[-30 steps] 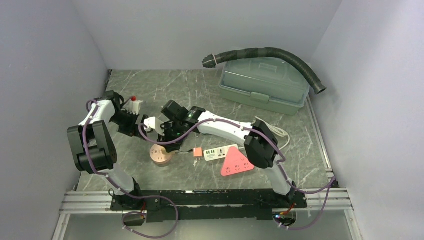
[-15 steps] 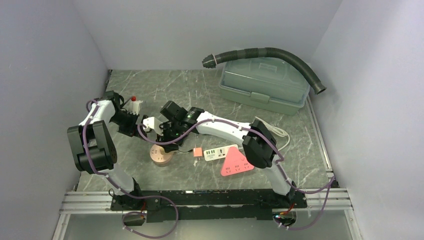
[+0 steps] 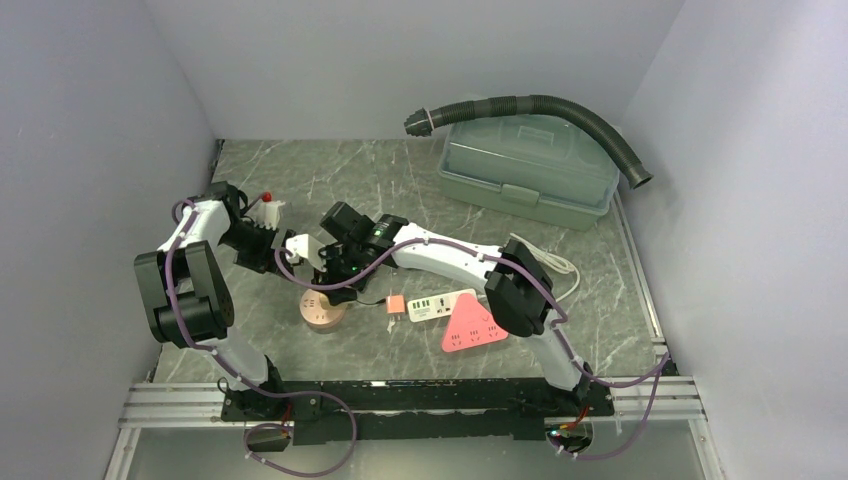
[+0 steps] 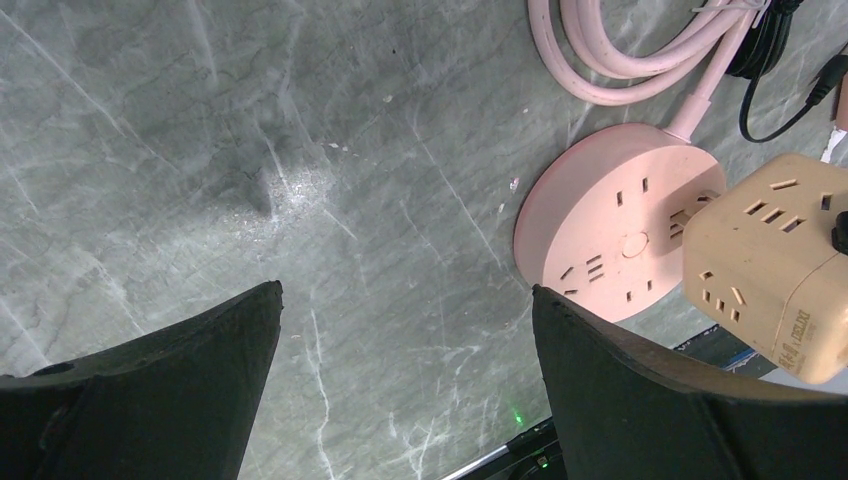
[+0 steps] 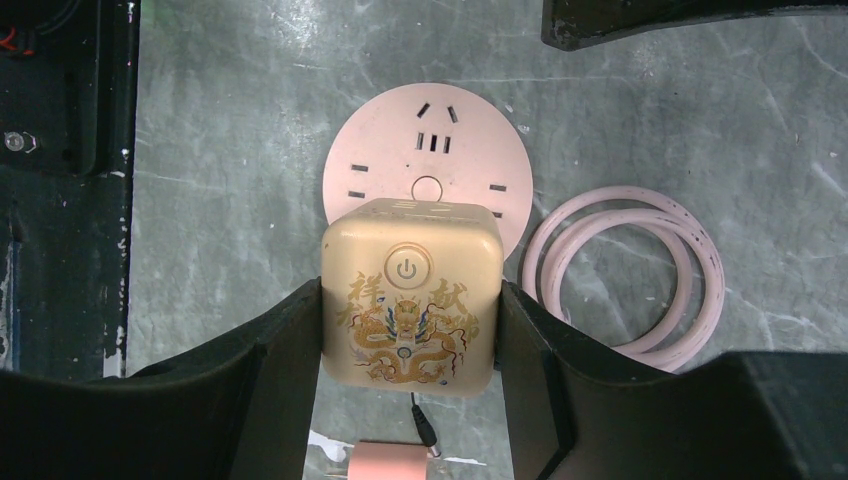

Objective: Insert the plug
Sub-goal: Insert the plug into the socket.

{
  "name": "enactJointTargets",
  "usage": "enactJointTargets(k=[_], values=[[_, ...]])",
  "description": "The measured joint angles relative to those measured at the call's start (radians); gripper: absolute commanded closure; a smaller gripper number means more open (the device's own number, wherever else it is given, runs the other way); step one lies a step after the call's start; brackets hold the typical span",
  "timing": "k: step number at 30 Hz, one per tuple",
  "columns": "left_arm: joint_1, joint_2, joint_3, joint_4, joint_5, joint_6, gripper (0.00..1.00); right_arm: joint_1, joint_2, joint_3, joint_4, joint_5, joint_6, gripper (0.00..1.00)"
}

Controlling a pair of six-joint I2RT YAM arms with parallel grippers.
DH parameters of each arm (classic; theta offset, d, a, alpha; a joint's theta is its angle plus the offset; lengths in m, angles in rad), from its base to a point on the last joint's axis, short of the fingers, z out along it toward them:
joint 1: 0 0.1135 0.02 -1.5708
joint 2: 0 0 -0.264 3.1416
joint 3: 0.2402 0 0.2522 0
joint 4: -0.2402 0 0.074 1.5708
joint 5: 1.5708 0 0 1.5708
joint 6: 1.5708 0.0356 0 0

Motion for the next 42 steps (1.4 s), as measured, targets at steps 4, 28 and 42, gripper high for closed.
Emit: enactJointTargets(k=[4,28,42], values=[[0.0,0.0,0.0,0.001,0.0,0.0,0.0,0.001,0.0,0.0,0.0,0.002,0.0,1.0],[0.0,-0.013,-0.013,0.012,-0.002,-0.003,0.0,0.031,-0.043,-0.066,0.064,0.088,0.077,1.0],[0.0,-0.014,-0.02,0.021,-0.004,-0.018,0.0,0.039,-0.066,-0.076,0.063,0.084,0.094,1.0]])
